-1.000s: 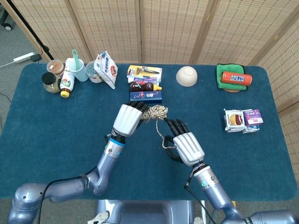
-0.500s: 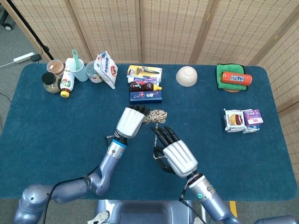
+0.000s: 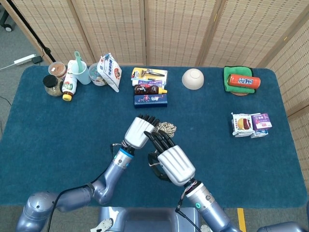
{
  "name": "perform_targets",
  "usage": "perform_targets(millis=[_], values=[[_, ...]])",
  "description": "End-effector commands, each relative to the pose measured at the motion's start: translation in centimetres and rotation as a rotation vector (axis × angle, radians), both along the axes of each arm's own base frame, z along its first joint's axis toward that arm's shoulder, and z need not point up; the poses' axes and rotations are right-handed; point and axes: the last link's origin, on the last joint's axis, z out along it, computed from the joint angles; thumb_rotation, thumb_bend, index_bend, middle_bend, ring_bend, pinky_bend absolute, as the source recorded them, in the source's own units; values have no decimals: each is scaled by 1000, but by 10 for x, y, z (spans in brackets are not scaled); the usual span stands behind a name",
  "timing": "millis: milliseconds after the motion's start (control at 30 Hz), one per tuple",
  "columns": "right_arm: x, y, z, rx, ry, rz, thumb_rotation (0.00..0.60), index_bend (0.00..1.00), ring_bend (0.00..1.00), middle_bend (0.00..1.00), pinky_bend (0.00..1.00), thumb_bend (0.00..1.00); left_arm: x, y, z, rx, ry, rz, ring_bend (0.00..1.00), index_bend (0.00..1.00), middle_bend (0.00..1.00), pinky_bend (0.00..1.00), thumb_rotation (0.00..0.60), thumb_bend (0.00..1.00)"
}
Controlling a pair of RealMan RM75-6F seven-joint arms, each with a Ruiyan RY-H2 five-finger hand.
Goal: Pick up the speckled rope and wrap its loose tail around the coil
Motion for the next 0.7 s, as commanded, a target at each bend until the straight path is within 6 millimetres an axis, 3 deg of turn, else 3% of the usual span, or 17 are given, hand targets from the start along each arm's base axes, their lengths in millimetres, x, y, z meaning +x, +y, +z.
perform_targets(millis=[33,700], values=[[8,-5,3,-3,-10,-8,600,724,0,0,0,561,0,-3,-3,-6,16,-19,534,692,530,673,600,386],[17,-82,4,-105,199,-127,600,724,0,0,0,562,-7,-8,0,-40,107,-193,531,703,532,673,600,399]])
